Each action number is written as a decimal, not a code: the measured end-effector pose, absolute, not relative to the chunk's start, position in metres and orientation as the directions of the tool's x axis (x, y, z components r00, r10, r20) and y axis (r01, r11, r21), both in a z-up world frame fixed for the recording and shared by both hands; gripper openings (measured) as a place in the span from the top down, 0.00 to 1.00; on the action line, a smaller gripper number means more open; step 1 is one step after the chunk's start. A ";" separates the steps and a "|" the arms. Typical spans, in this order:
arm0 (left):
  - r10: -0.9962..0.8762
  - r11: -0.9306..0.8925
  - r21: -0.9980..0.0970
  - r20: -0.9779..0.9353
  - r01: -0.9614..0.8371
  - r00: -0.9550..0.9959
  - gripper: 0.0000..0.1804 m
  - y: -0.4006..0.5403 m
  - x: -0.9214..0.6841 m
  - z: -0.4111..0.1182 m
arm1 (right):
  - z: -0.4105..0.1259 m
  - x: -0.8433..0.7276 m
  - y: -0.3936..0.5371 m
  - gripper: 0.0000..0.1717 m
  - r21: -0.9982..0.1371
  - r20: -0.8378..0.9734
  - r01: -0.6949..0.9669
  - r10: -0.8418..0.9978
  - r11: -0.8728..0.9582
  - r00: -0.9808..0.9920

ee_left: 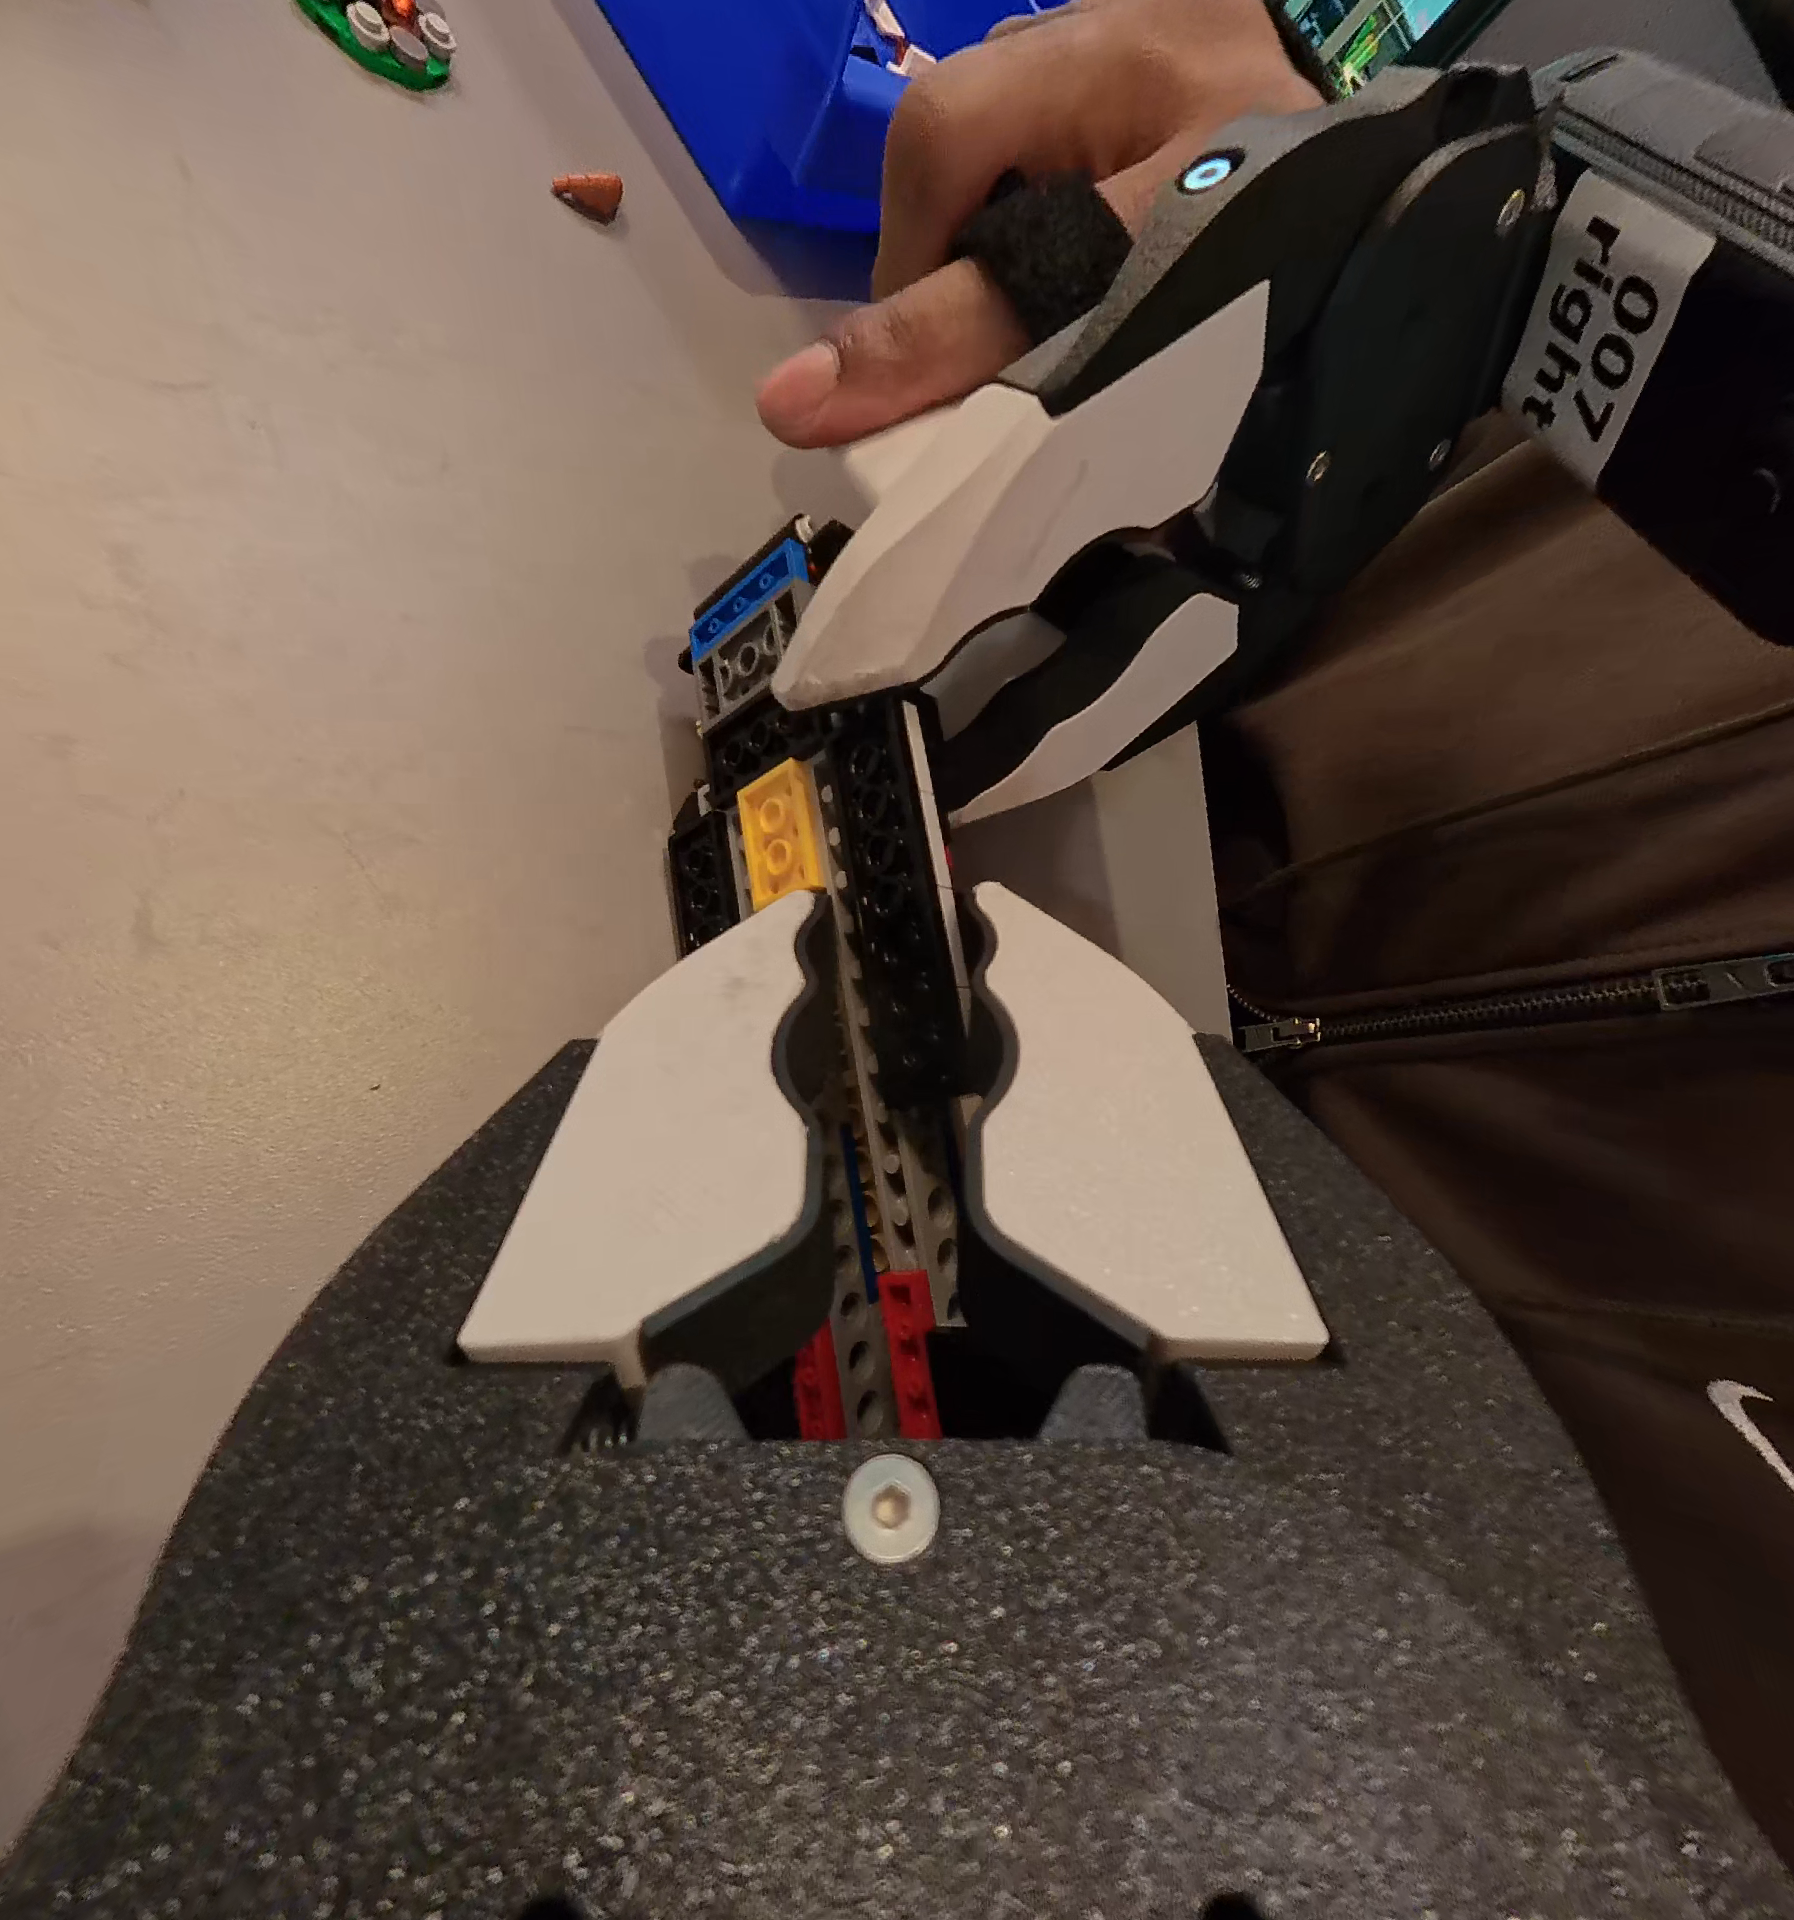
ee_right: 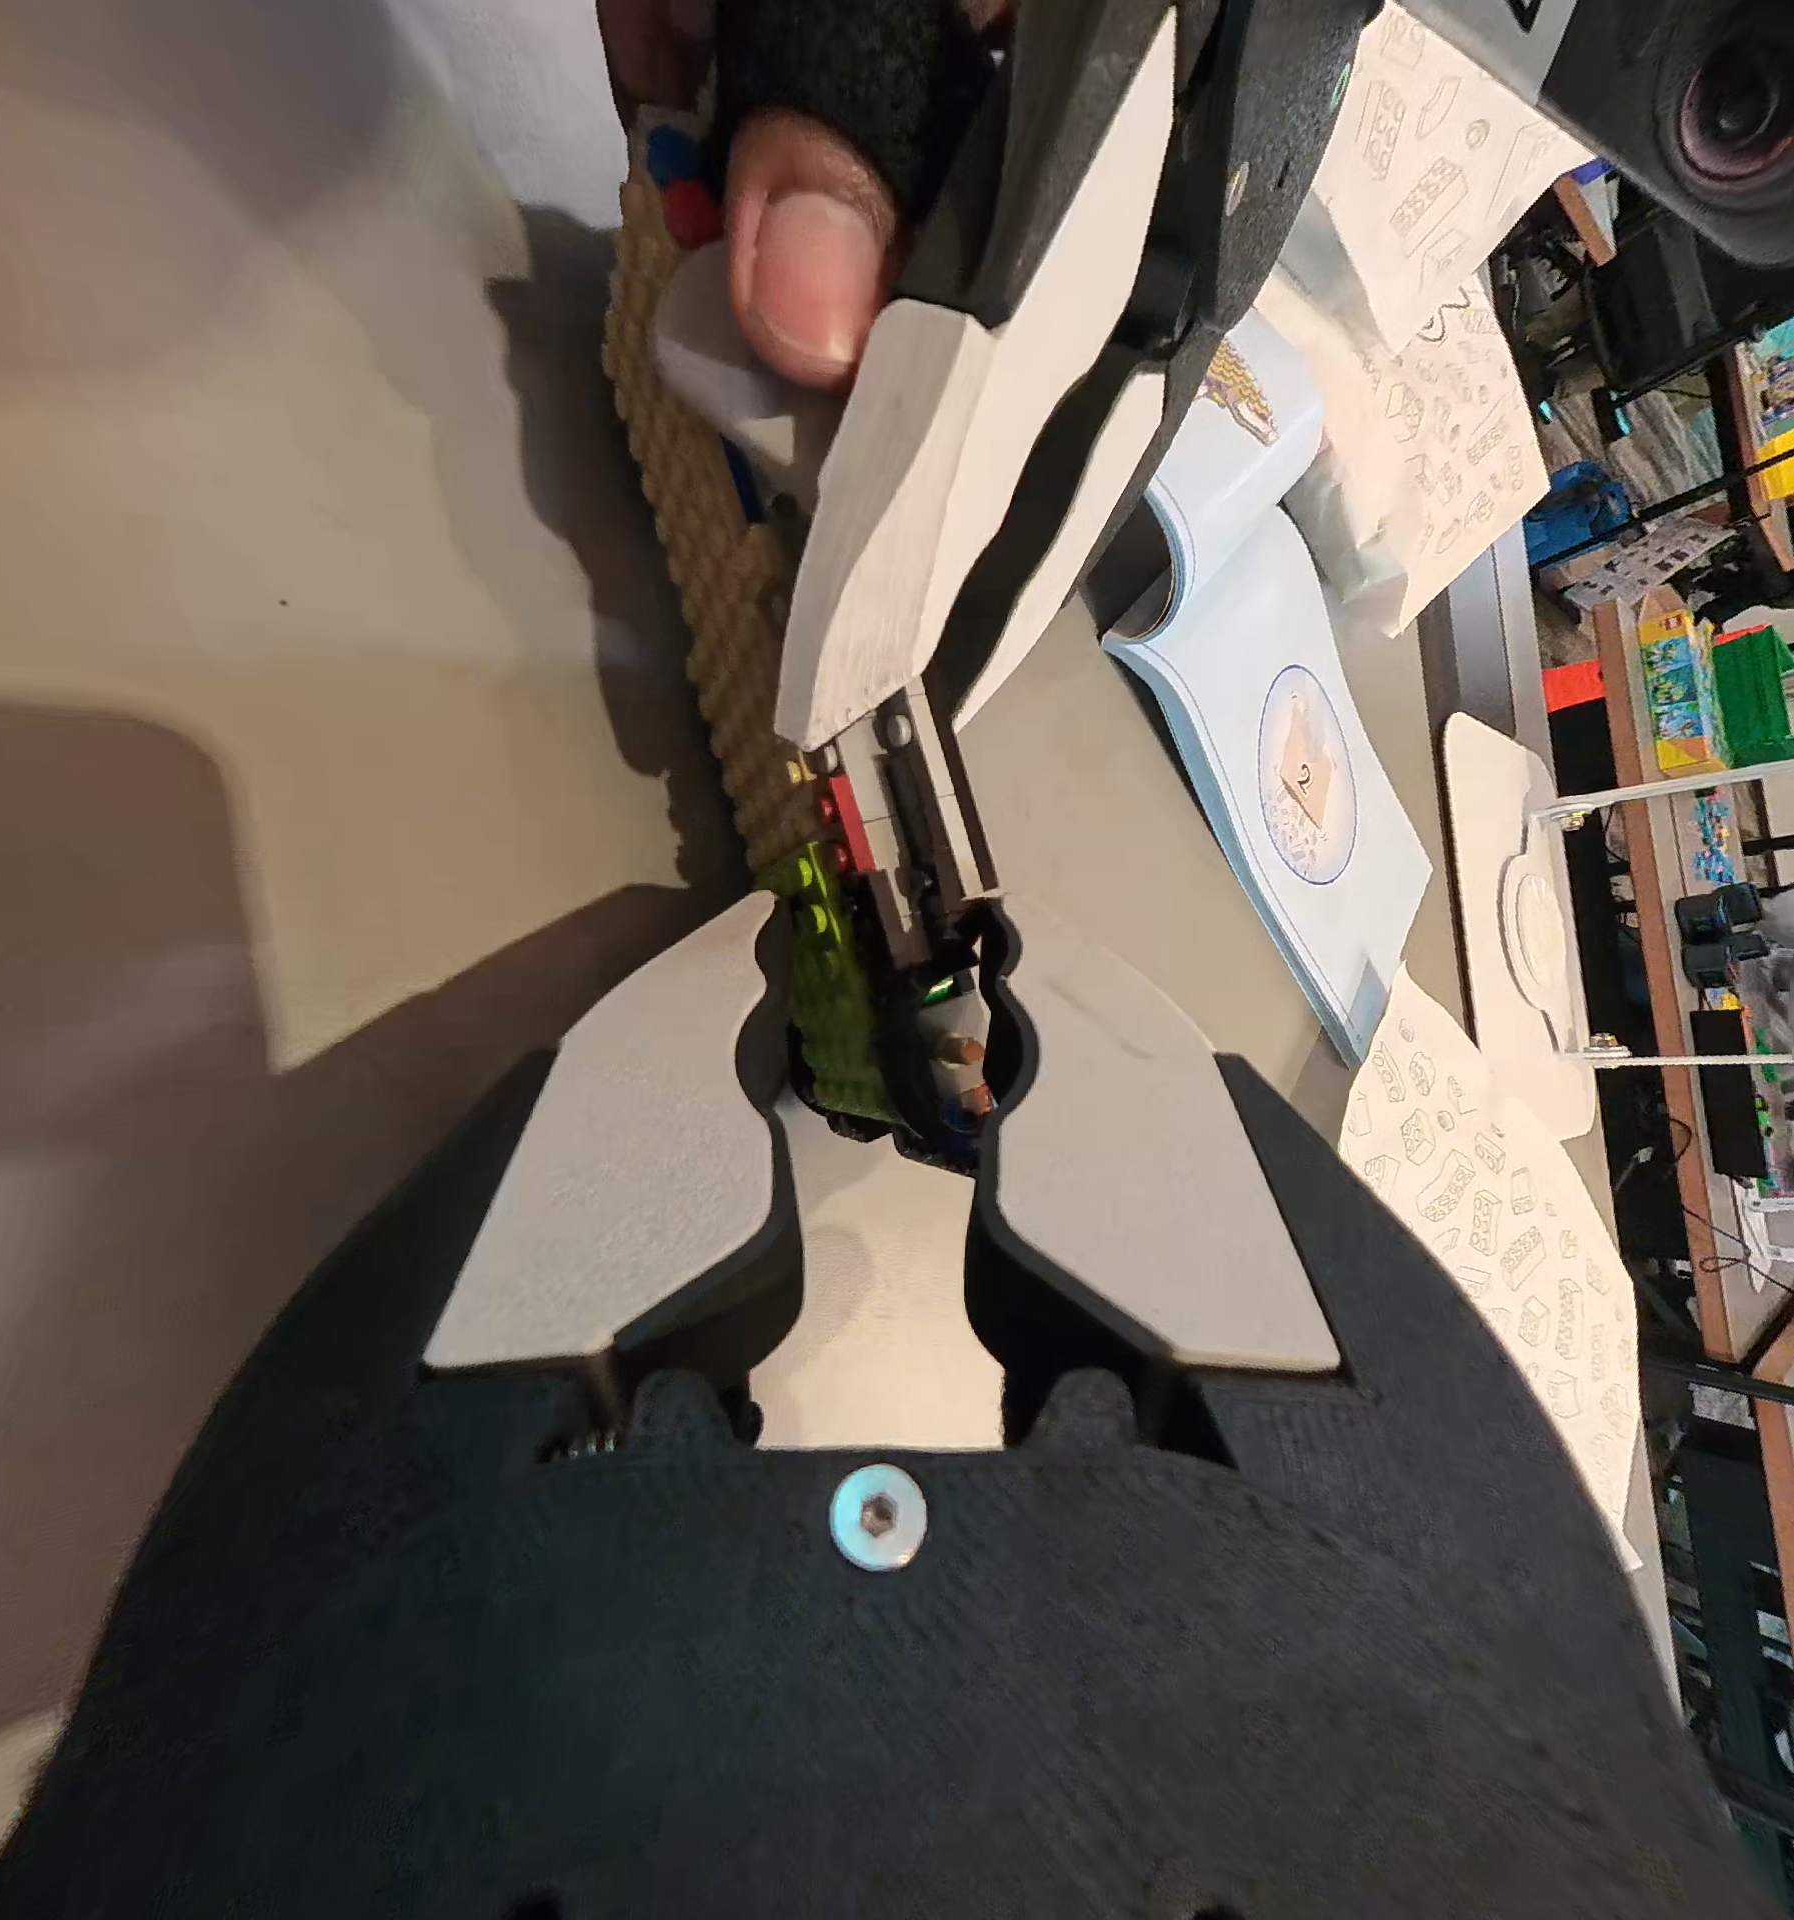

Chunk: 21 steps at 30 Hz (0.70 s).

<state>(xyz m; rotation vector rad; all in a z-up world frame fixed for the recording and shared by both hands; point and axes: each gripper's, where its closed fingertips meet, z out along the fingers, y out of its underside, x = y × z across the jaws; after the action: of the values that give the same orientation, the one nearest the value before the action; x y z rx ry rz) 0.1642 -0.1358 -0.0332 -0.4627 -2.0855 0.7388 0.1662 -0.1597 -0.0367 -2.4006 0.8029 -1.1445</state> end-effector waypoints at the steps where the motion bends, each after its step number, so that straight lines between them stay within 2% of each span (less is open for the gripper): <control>1: 0.561 0.758 -0.650 0.604 0.056 -0.567 0.88 -0.136 0.164 -0.033 | -0.037 0.166 -0.160 0.80 -0.532 0.591 -0.334 -0.623 -0.778 0.512; 11: 0.560 0.755 -0.655 0.614 0.037 -0.557 0.88 -0.137 0.166 -0.031 | -0.034 0.168 -0.161 0.80 -0.567 0.580 -0.328 -0.649 -0.756 0.493; 21: 0.555 0.753 -0.656 0.601 0.042 -0.574 0.88 -0.138 0.167 -0.032 | -0.009 0.160 -0.155 0.86 -0.782 0.348 -0.301 -0.783 -0.546 0.516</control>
<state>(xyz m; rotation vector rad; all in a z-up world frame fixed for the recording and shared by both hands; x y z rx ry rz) 0.1666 -0.1377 -0.0319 -0.4474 -2.0859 0.7555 0.1604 -0.1554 -0.0089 -2.0942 0.8799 -0.9336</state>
